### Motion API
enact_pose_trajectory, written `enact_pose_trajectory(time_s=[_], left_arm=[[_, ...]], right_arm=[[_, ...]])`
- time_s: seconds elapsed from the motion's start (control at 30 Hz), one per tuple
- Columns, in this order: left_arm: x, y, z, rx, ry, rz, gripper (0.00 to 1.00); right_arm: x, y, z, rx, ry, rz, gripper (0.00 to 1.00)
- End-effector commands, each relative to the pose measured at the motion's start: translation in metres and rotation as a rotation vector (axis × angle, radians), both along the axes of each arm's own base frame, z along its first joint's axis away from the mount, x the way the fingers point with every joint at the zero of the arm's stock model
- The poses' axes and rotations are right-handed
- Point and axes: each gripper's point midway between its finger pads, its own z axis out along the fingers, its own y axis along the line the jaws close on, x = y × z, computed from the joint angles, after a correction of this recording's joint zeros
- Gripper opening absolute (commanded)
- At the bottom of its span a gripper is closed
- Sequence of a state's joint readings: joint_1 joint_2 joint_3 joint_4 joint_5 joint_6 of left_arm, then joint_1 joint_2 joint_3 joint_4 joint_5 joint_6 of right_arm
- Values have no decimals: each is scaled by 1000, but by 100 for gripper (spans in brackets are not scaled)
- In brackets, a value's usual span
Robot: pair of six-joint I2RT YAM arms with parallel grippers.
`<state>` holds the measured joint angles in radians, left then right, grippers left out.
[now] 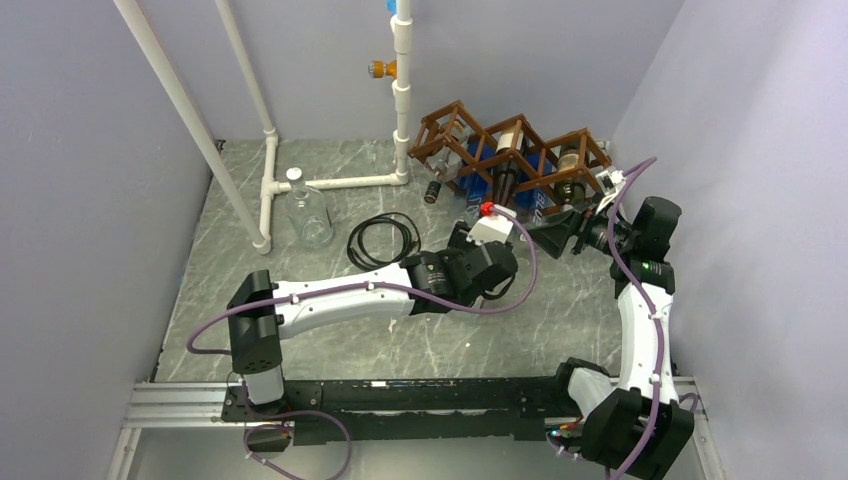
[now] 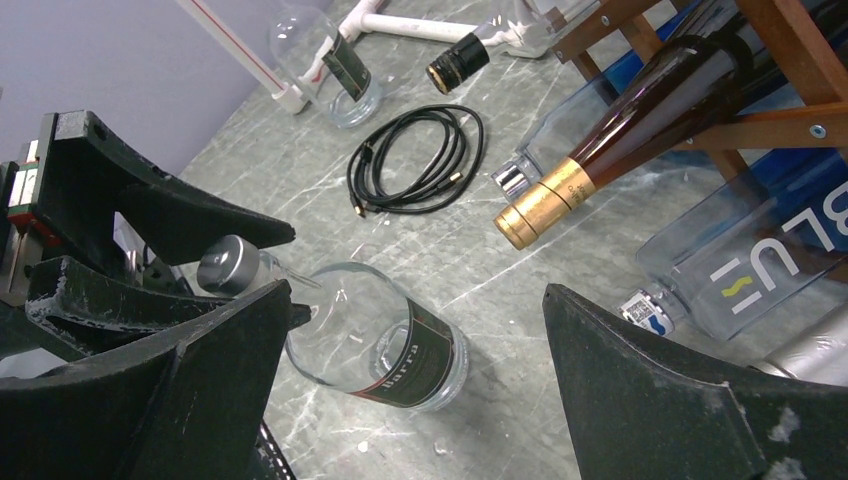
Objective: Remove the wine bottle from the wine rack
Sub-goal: Pick up the wine bottle from the center of the board.
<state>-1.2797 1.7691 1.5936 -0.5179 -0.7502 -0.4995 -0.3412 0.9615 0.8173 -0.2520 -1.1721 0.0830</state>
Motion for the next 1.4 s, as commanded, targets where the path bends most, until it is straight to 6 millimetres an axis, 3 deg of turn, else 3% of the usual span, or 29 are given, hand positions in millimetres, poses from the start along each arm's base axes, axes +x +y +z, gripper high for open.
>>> enact_pose_trajectory(time_s=[0.0,0.3,0.7,0.77,0.83,0.93,0.97,1.37], left_arm=[[6,-4,7,-42,-20,29,63],[9,-2,-3,-28,-10,46,59],[12,2,-10,-37,12,47,44],[12,2,-11,-37,16,44,37],[12,3,-10,-38,17,42,22],[13,4,-4,-43,7,31,2],[13,5,-1,-48,0,25,0],[14,25,43,-179,-43,-113,0]], right_arm=[[2,0,8,-25,-55,-2,100],[3,0,8,-27,-54,-3,100],[3,-1,8,-31,-54,-7,100],[3,-1,8,-33,-56,-7,100],[3,-1,8,-34,-56,-9,100],[3,-1,8,-36,-57,-11,100],[3,-1,8,-36,-57,-11,100],[3,-1,10,-41,-62,-15,100]])
